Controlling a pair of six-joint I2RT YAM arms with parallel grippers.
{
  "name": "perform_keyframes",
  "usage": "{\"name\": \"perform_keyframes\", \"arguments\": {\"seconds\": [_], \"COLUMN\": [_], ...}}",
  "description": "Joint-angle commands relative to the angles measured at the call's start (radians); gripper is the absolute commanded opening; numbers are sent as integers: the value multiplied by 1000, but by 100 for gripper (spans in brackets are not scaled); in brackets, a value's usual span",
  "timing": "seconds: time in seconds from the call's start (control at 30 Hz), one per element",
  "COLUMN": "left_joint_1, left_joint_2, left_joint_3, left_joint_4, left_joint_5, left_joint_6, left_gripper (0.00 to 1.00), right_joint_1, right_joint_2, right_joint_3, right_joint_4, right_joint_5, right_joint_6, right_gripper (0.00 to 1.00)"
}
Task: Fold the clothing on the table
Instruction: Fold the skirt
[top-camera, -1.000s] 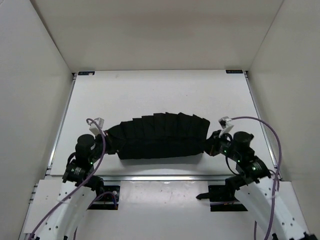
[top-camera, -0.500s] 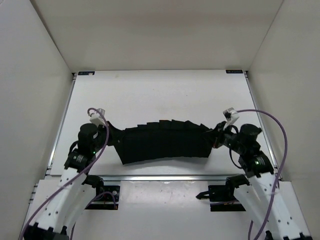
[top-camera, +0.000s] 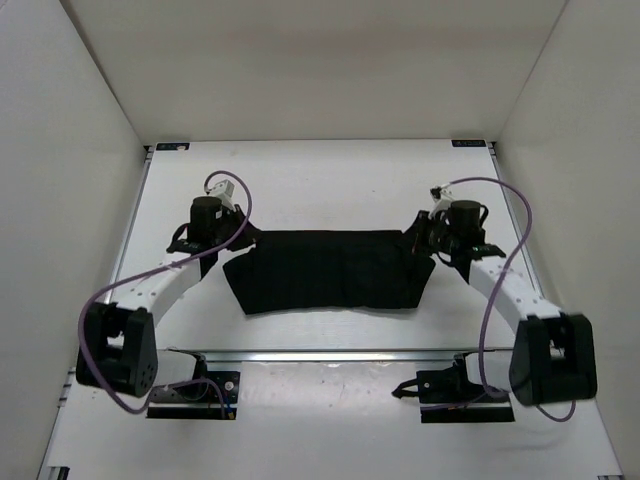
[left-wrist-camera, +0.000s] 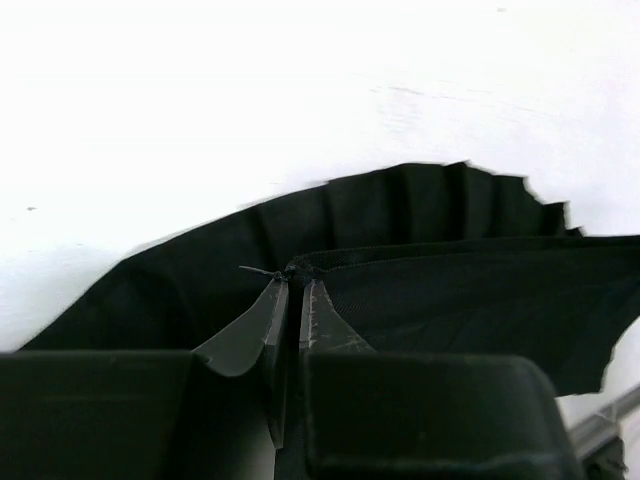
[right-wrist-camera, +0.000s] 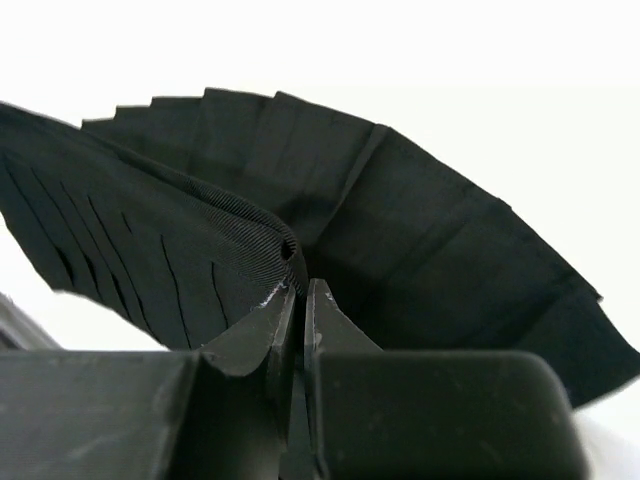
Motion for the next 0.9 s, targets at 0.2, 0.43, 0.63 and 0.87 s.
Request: {"name": "perform_keyframes", "arguments": {"seconds": [0.2, 0.43, 0.63, 0.87], "left_joint_1": [83, 126, 149, 17], "left_joint_2": [189, 282, 125, -212], "left_joint_3": [106, 263, 238, -85], "left_joint_4": [22, -22, -149, -234], "left_joint_5": [-228, -178, -69, -40], "left_joint_6": [49, 78, 40, -90], "left_gripper": [0, 55, 65, 68], "right_joint_1": [-45, 2, -28, -96], "right_joint_2": [382, 489, 255, -15], "right_joint_3": [267, 519, 453, 130], "right_joint_4": [137, 13, -92, -166], "right_joint_5": [119, 221, 328, 277], "right_joint_6": [-55, -124, -23, 158], "right_gripper": [0, 72, 78, 80]}}
